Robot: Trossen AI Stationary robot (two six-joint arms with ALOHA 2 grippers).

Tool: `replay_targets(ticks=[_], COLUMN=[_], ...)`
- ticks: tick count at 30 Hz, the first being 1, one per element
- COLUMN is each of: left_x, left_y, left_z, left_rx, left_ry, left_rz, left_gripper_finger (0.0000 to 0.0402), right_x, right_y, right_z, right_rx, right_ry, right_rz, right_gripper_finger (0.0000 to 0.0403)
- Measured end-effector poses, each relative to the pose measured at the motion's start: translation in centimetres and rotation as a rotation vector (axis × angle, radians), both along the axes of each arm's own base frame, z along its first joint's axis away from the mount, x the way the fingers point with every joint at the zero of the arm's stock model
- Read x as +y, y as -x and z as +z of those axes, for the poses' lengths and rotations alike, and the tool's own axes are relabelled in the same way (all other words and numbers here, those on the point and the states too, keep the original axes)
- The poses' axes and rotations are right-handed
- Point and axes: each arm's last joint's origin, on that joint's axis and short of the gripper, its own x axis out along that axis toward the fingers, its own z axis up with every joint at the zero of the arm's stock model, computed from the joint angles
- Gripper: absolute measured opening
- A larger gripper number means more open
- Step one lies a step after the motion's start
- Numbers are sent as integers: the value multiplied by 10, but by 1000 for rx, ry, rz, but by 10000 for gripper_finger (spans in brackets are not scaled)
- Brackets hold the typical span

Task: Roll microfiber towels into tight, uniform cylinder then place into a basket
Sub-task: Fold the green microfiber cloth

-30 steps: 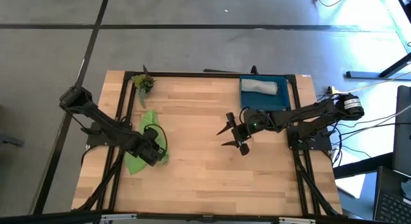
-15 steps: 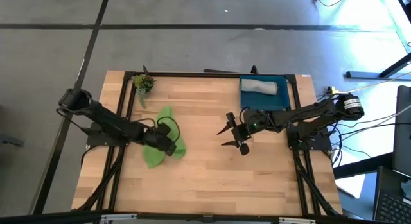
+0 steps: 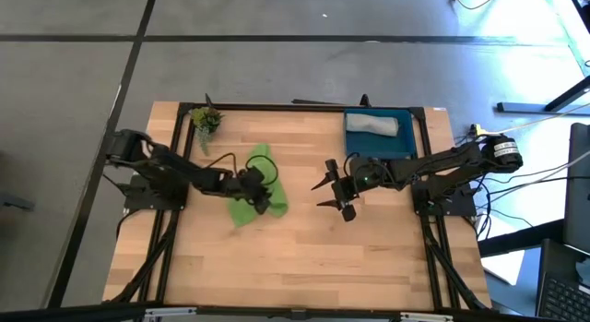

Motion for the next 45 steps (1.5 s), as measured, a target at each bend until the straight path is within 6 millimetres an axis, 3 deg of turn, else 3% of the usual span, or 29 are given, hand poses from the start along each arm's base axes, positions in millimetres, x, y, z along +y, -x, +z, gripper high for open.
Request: replay_targets(ticks=[9,15,22,30,35,45], left_x=[18,23,14,-24,-56,-87], left_y=[-62,-76,-68,-24,-2,5], left_z=[7,22,58,97,96,94], left_rx=[29,-31,-100,57,173,102], left_ry=[-130,-126,-205,-412,-496,-417], left_rz=[-186,-244,-338,-498,-596,-609], left_gripper_finger=[125,125,125,125,125,125], right_x=[0,0,0,2,2,2], right_y=[0,0,1,2,2,2], right_z=[0,1,1,-2,-2,-2], right_rx=[-2,-4,-3,35,49,48], right_ry=[2,3,2,-35,-60,-60], right_rz=[0,0,-1,-11,-22,-22], right_gripper_finger=[232,232,232,232,232,232])
